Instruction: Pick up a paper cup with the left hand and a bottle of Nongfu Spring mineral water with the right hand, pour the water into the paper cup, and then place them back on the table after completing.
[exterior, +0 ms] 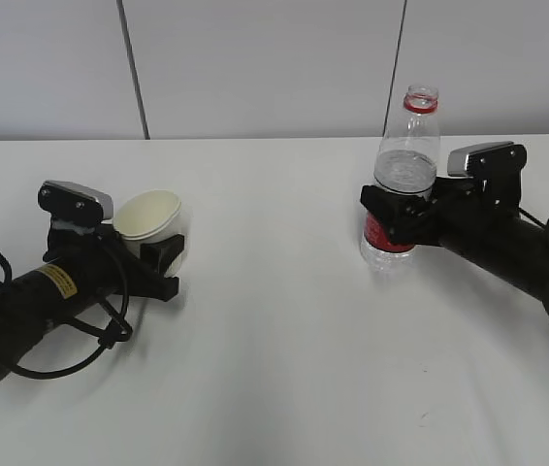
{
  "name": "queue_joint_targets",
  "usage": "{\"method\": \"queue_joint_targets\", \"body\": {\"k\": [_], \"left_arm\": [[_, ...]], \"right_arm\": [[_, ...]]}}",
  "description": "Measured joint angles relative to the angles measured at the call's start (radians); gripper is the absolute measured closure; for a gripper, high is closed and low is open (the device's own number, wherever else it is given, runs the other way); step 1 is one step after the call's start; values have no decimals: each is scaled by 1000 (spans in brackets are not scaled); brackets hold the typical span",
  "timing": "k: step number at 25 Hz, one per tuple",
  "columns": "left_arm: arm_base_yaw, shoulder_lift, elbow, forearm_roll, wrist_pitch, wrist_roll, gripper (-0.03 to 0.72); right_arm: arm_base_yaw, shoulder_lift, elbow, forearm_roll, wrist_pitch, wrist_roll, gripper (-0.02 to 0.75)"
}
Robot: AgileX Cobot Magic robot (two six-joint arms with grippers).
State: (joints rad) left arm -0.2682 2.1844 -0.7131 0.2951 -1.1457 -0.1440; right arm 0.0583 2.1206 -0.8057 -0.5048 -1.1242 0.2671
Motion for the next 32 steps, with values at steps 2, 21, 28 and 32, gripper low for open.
{"method": "queue_joint_targets", "body": {"k": [2, 21, 28, 32], "left_arm": [[0, 0, 0, 0, 0, 0, 307], [-10, 0, -35, 238, 2, -86, 309], [-69, 0, -60, 271, 2, -122, 309], [-111, 0, -67, 273, 2, -129, 309]], "right_arm": [[0, 4, -7, -2, 0, 0, 115], [0, 9, -8, -16, -13, 0, 278], [0, 9, -10, -40, -16, 0, 279], [0, 9, -10, -45, -16, 0, 279]]}}
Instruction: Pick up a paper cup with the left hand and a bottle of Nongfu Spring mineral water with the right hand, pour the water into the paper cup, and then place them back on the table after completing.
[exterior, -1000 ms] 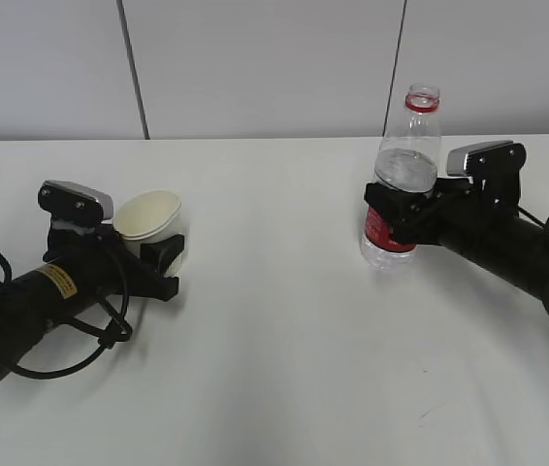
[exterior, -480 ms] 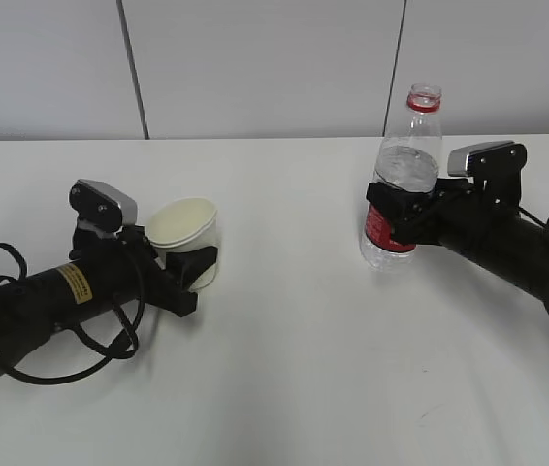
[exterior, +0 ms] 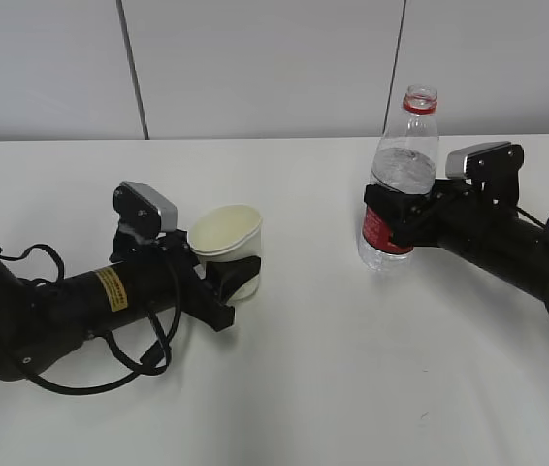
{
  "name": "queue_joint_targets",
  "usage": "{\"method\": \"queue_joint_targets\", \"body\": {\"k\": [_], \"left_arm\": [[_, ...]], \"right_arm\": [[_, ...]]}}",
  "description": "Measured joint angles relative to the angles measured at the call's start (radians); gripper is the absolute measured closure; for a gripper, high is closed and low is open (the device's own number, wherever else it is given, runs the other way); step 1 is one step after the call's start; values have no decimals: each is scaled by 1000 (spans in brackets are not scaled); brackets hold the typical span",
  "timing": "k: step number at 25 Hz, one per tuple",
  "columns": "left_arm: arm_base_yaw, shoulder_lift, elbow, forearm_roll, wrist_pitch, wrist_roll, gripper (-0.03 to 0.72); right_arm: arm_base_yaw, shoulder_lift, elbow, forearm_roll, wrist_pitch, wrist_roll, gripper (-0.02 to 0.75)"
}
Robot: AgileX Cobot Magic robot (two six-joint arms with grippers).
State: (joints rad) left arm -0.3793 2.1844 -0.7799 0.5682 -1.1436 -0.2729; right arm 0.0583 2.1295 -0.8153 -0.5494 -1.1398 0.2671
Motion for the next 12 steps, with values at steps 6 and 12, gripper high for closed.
{"method": "queue_joint_targets", "body": {"k": [6, 12], "left_arm": [[-38, 0, -24, 2, 1, -16, 309], [-38, 0, -34, 5, 1, -48, 309]], "right_arm": [[0, 0, 0, -2, -1, -5, 279], [0, -5, 0, -8, 7, -55, 280]]}}
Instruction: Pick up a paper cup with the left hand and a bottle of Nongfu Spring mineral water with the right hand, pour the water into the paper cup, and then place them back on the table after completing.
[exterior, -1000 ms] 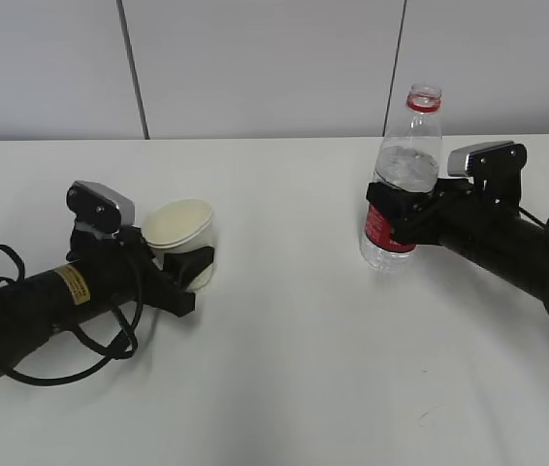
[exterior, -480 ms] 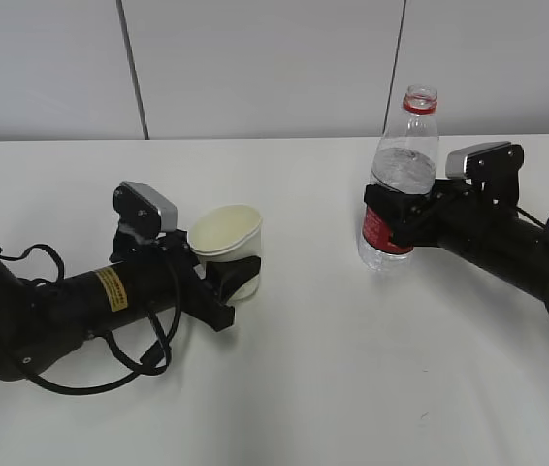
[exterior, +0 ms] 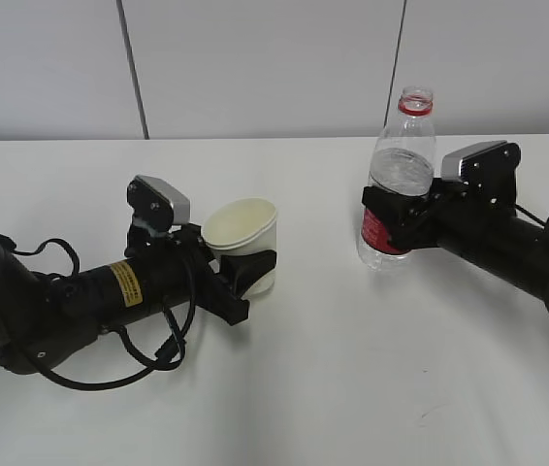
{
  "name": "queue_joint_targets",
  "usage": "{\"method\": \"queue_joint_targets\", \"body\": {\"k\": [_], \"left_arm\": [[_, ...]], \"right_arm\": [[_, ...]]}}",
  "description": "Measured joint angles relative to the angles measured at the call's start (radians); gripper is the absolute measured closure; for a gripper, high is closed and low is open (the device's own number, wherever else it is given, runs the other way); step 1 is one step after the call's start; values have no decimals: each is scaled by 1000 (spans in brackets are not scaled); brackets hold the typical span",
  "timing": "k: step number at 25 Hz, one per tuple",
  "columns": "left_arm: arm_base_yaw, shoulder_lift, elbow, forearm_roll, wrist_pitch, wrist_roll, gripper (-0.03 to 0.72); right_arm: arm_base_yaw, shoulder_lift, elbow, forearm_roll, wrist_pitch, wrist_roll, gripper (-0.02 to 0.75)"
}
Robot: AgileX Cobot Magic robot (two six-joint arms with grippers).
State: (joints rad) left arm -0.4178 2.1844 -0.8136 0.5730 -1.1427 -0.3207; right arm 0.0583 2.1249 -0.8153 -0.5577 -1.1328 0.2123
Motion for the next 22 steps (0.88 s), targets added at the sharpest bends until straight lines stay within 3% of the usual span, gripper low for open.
{"method": "queue_joint_targets", "body": {"k": [13, 22], "left_arm": [[-40, 0, -78, 56, 4, -55, 310], [-63, 0, -116, 89, 60, -117, 310]], "right_arm": [[0, -155, 0, -19, 335, -160, 280], [53, -173, -108, -144, 523, -235, 281]]}}
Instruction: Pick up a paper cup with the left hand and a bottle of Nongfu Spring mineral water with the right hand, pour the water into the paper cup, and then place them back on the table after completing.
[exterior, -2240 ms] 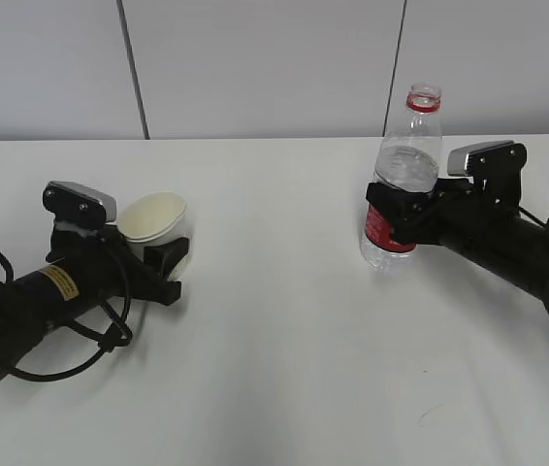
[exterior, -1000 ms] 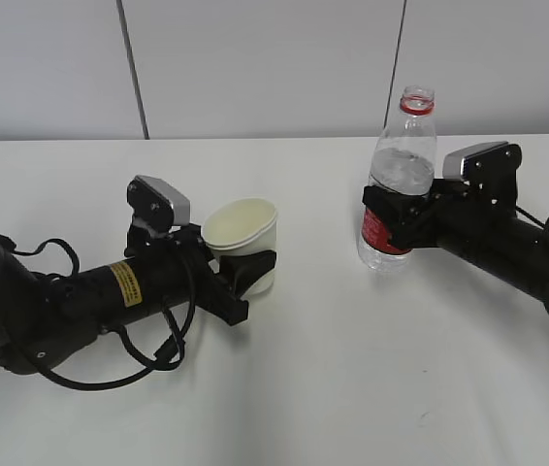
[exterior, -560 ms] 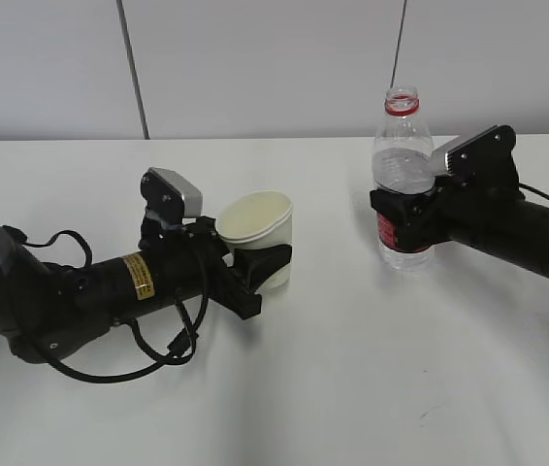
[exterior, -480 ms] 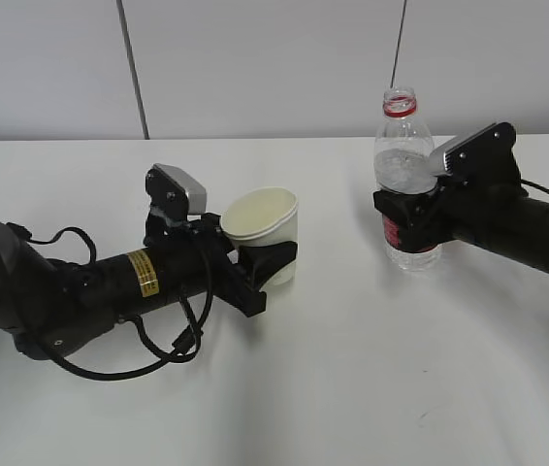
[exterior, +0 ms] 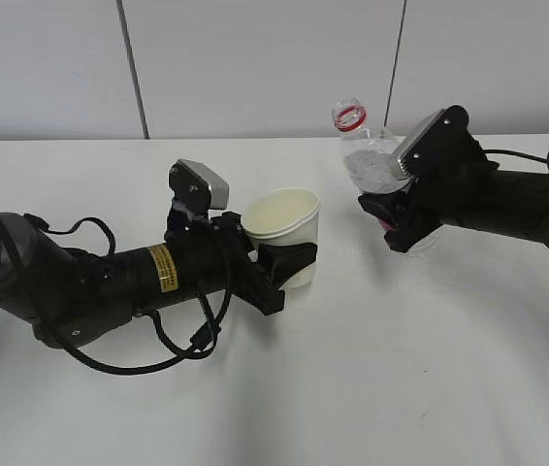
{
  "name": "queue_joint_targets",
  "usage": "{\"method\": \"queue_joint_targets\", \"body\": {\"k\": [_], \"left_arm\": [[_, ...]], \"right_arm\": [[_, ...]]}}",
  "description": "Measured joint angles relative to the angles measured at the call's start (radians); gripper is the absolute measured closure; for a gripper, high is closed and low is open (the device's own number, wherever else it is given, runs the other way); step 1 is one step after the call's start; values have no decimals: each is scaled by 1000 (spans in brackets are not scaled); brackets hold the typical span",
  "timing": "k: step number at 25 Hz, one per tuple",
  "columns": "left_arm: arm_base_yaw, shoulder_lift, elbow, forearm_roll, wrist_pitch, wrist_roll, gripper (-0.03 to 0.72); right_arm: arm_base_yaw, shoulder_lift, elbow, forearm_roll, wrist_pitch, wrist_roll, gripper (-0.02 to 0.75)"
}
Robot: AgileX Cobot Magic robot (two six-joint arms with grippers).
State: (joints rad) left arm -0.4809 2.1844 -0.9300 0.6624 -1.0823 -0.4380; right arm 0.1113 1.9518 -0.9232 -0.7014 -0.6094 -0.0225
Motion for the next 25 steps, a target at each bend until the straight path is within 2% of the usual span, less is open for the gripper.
{"method": "queue_joint_targets", "body": {"k": [6, 25], "left_arm": [[0, 0, 0, 2, 8, -5, 310], [0, 0, -27, -1, 82, -5, 310]], "right_arm": [[42, 0, -64, -56, 91, -84, 283], [45, -25, -94, -78, 122, -320, 283]]}}
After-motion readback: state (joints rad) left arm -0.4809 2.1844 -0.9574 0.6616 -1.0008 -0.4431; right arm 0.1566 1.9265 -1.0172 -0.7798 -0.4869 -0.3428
